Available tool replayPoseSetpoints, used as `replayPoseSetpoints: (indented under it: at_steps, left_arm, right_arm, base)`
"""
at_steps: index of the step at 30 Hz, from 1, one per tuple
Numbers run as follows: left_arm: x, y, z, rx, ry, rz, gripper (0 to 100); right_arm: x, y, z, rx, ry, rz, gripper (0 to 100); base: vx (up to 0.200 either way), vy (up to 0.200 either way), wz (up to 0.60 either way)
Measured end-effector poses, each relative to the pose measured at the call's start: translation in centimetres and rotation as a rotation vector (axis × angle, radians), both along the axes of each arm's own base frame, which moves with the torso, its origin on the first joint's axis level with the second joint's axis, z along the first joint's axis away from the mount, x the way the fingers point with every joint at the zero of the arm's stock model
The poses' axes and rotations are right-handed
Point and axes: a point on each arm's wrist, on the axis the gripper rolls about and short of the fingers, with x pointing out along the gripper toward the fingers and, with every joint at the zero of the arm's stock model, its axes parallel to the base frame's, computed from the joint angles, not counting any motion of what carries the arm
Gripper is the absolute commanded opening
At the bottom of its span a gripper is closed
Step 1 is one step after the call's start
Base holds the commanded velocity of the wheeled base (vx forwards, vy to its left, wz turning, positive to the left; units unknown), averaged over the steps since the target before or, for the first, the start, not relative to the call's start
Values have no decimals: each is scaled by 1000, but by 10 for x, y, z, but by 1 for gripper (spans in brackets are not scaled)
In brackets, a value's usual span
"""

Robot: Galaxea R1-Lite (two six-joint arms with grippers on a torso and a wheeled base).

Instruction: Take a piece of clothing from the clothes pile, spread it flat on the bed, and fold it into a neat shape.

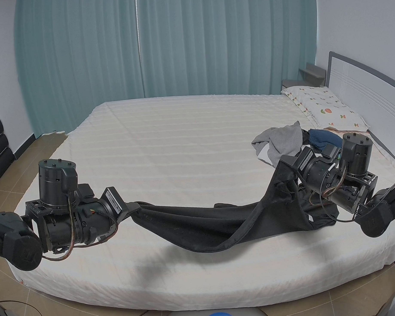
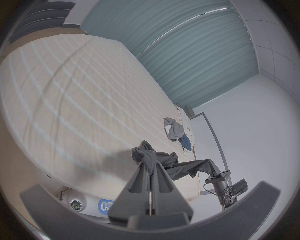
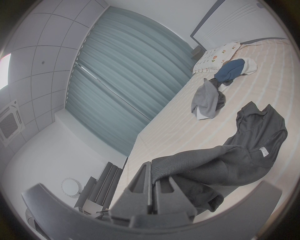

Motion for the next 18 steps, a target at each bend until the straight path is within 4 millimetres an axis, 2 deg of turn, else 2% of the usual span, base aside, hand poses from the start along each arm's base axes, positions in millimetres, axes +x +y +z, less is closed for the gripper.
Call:
replayPoseSetpoints:
  at_steps: [13, 18]
  left_arm:
    - [-6, 3, 3, -12, -3, 9, 0]
    - [-12, 7, 6, -35, -4, 24, 0]
  right_arm:
    - [-3, 7, 1, -5, -7, 23, 0]
    - [-8, 2, 0, -14, 0, 13, 0]
  base:
    - [0, 200, 0]
    - [0, 0, 0]
